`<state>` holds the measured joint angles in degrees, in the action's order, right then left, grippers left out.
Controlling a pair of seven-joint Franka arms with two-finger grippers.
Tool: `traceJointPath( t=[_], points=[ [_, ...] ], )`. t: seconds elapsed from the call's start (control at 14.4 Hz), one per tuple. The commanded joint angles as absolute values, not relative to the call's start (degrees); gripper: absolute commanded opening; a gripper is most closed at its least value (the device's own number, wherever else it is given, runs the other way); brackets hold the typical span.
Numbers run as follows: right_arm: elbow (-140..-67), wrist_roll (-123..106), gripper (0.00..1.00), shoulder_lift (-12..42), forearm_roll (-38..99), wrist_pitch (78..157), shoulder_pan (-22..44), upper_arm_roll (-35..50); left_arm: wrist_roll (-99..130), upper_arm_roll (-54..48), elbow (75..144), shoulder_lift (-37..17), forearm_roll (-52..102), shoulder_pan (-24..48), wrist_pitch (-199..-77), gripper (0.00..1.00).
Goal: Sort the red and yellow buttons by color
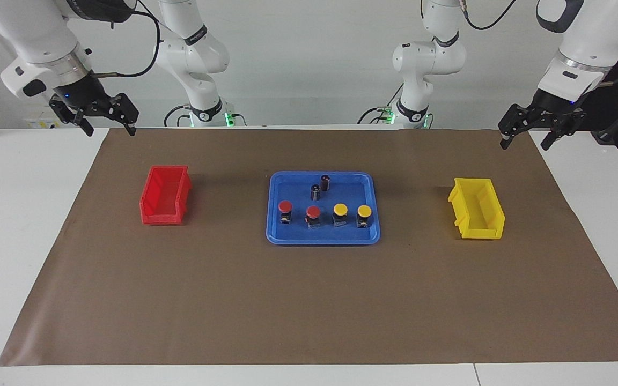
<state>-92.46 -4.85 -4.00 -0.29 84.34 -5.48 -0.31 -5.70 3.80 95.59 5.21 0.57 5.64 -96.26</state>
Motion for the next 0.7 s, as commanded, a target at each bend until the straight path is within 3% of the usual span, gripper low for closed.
traceJointPath(
  t=[0.0, 0.63],
  points=[
    [-92.11, -4.13, 1.0, -3.78, -0.79, 84.55, -5.45, -0.09, -6.15, 3.43, 94.84, 4.31, 0.7, 5.53, -96.77, 1.0],
    [-92.98, -4.04, 1.0, -4.13, -0.97, 84.99, -4.67, 0.0, -5.71, 3.52, 94.83, 4.74, 1.23, 5.27, -95.8, 1.0]
  ],
)
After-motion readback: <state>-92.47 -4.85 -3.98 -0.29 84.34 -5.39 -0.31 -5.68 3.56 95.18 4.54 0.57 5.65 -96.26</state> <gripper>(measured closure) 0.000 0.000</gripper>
